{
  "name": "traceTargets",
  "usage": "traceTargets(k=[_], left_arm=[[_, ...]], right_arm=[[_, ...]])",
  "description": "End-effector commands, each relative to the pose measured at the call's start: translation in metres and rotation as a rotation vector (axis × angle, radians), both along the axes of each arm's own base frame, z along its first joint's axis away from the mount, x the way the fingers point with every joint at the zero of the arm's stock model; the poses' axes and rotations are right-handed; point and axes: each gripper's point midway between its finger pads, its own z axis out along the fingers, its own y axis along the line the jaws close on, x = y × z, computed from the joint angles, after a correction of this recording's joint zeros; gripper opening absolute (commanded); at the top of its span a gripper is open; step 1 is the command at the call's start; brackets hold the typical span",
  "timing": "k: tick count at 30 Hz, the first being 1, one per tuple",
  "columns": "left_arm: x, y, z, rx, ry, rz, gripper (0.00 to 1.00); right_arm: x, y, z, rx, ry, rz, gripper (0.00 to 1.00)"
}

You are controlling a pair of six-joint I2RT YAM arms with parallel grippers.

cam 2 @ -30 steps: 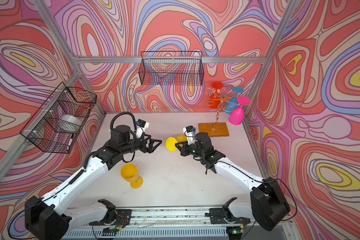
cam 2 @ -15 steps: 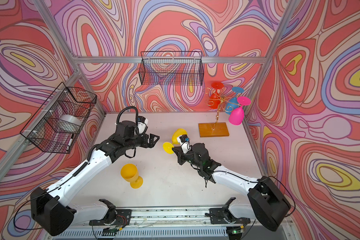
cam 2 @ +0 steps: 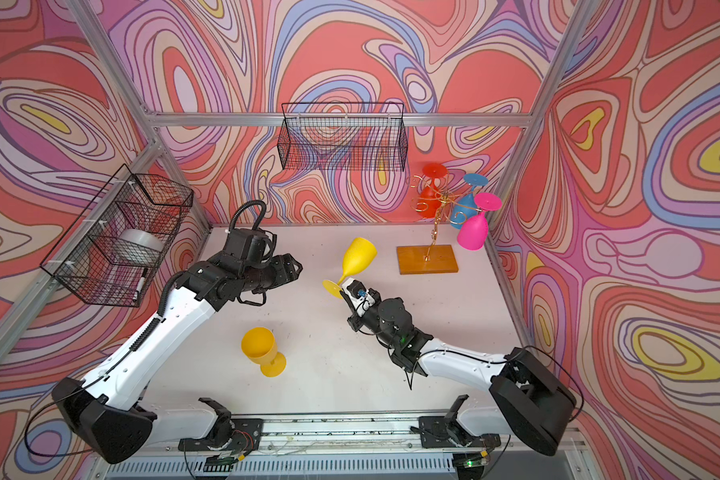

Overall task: Take the wine glass off the wine glass rack
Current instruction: 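Raise the yellow glass toward the left gripper while the left gripper approaches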

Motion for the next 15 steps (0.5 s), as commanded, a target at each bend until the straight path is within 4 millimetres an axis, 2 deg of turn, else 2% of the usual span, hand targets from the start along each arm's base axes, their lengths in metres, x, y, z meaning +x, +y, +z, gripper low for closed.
traceTargets(k=[1,15], left_arm=[[-0.011,-0.001,-0.005,-0.085,0.112,0.095,0.73],[-0.008,-0.018,-0.006,-0.355,0.222,0.274,0.68]], right_arm=[[0.005,-0.004,0.007,-0.035,-0.089,-0.055,0.0],[0.008,0.015,0.006,-0.132,-0.2,-0.07,0.0]])
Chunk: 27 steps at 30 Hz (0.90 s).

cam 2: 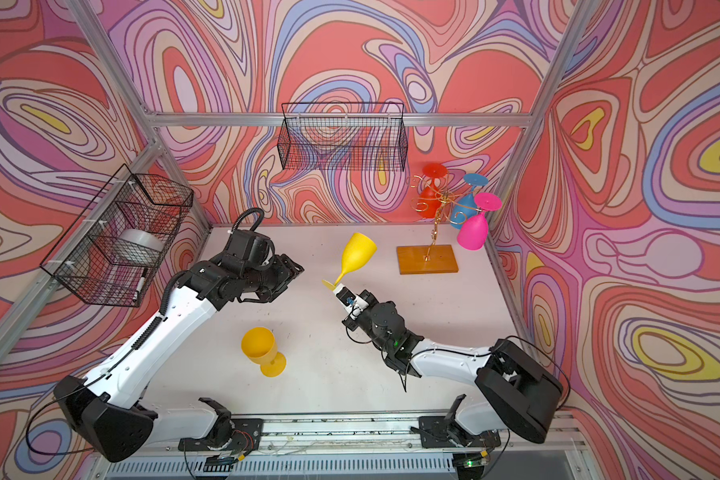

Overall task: Take the wine glass off the wine glass rack
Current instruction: 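Raise the yellow glass toward the left gripper while the left gripper approaches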

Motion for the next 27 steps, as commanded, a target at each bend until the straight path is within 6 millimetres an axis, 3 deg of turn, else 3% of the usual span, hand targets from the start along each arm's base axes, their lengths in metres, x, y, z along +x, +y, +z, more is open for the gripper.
traceTargets(k=[1,19,27], left_arm=[[0.001,-0.006,-0.002,-0.083,0.046,0.064,0.67],[-0.001,-0.037,-0.025,-0.143,0.169,0.067,0.58],[-0.004,-0.049,-0.04,-0.139,0.198,0.058,0.45]], right_arm=[[0.002,0.008,0.016,-0.002,-0.073,-0.011,0.0],[-0.012,0.031,0.017,-0.079,-0.15,0.025,0.0],[-0.01,0.031,0.018,-0.082,-0.164,0.004,0.0]])
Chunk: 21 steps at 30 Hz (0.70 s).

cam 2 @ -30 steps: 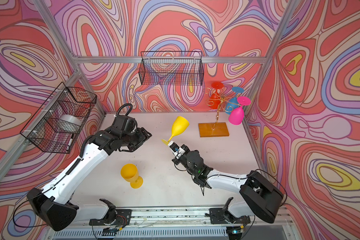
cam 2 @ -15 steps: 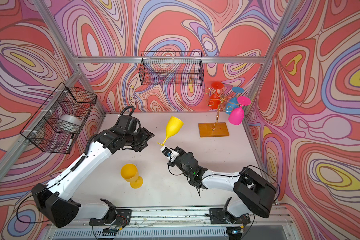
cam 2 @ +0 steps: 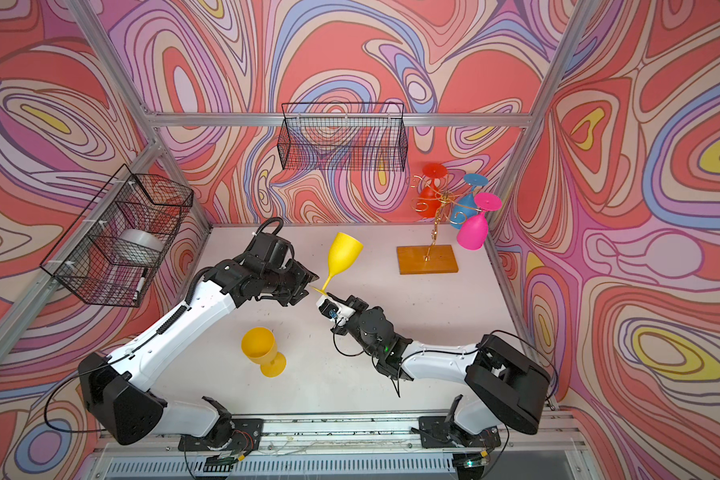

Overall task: Take the wine glass off the wine glass rack
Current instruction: 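Close the left gripper on the glass foot while the right gripper opens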

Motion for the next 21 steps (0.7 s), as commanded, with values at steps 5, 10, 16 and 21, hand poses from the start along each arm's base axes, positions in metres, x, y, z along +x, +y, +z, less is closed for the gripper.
traceTargets(k=[5,10,16,21], left_arm=[[-0.0005,-0.004,-0.0159,0.004,0.032,0.023,0.3],[-0.0004,-0.0026,-0.0161,0.0,0.027,0.036,0.14],[-0.0004,-0.0006,-0.0171,0.008,0.024,0.042,0.0],[0.0,0.0007,-0.0176,0.012,0.018,0.046,0.0]], right_arm=[[0.0044,0.0021,0.0125,0.031,-0.04,-0.029,0.0],[0.0053,0.0012,0.0127,0.036,-0.044,-0.038,0.0],[0.0058,0.0015,0.0115,0.04,-0.041,-0.04,0.0],[0.0062,-0.0012,0.0148,0.052,-0.039,-0.052,0.01]])
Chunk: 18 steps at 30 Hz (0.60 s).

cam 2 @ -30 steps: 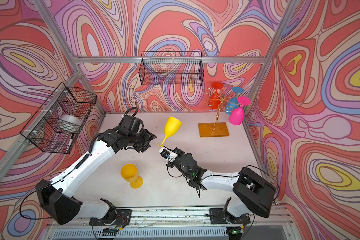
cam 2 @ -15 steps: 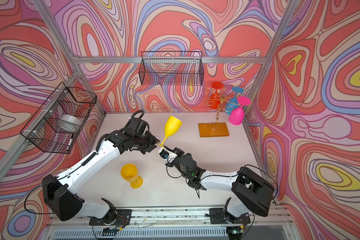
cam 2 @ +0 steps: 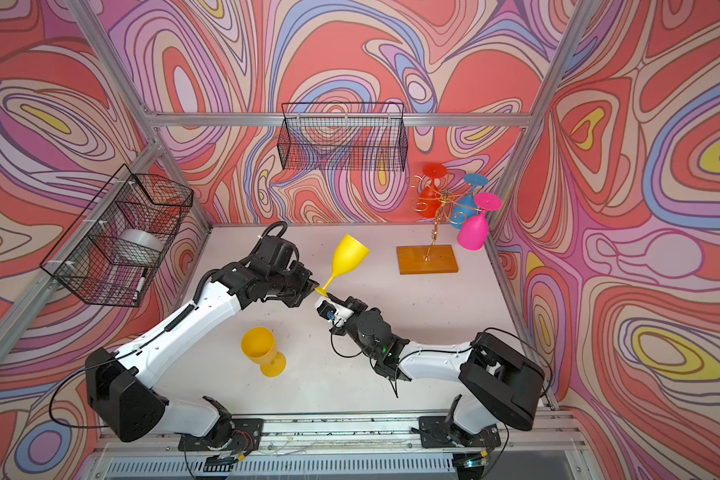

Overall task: Take the wine glass off the wine glass rack
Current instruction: 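Close the left gripper on the glass foot while the right gripper opens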

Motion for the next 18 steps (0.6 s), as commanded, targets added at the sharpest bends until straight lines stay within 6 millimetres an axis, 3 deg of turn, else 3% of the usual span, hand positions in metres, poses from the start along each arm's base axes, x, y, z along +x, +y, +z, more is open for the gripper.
traceTargets(k=[1,3,6,12,18], left_arm=[[-0.005,0.008,-0.008,0.054,-0.003,0.001,0.0],[-0.003,0.007,-0.006,0.047,-0.021,-0.001,0.0],[0.001,0.007,-0.001,0.033,-0.056,0.005,0.0],[0.012,0.018,0.016,0.025,-0.137,0.007,0.0],[0.028,0.043,0.02,-0.038,-0.204,-0.082,0.0]], right_arm=[[0.004,-0.004,0.022,0.075,-0.027,-0.032,0.09],[0.003,-0.006,0.026,0.092,-0.015,-0.038,0.35],[0.001,-0.011,0.034,0.132,0.004,-0.052,0.54],[-0.007,-0.017,0.044,0.175,0.081,-0.05,0.58],[-0.02,-0.021,0.072,0.292,0.197,-0.003,0.61]])
